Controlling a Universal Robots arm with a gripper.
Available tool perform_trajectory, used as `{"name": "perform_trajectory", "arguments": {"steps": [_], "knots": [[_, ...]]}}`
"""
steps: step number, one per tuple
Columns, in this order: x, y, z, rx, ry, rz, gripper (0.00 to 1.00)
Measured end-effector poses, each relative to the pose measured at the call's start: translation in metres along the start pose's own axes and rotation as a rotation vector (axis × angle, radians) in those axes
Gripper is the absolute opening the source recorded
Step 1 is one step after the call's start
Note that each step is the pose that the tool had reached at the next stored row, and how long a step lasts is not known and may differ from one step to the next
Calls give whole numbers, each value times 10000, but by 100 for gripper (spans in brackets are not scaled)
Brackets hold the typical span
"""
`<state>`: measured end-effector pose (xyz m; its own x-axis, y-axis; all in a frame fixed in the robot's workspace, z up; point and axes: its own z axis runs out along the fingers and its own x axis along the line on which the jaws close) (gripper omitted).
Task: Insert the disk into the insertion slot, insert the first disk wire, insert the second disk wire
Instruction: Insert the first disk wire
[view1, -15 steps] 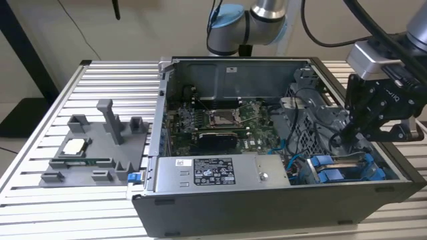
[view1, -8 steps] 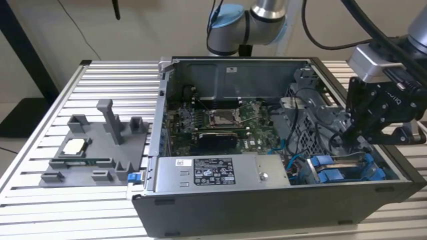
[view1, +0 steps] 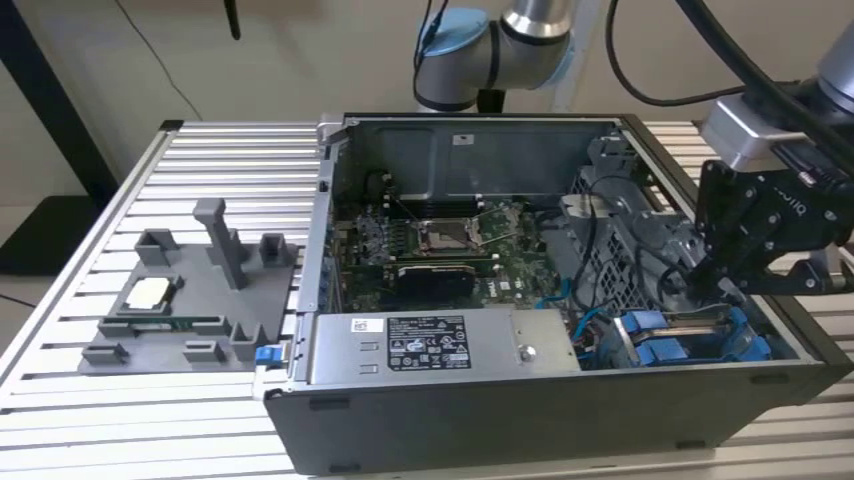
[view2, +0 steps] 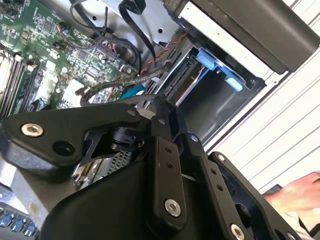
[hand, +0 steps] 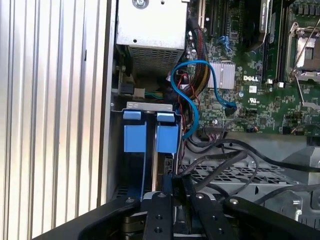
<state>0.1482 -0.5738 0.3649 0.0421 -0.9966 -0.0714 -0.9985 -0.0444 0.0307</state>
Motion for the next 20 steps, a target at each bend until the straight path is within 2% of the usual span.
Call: {"name": "perform_trajectory", "arguments": {"steps": [20], "knots": [[3, -10, 44, 0, 0, 0, 19]]}}
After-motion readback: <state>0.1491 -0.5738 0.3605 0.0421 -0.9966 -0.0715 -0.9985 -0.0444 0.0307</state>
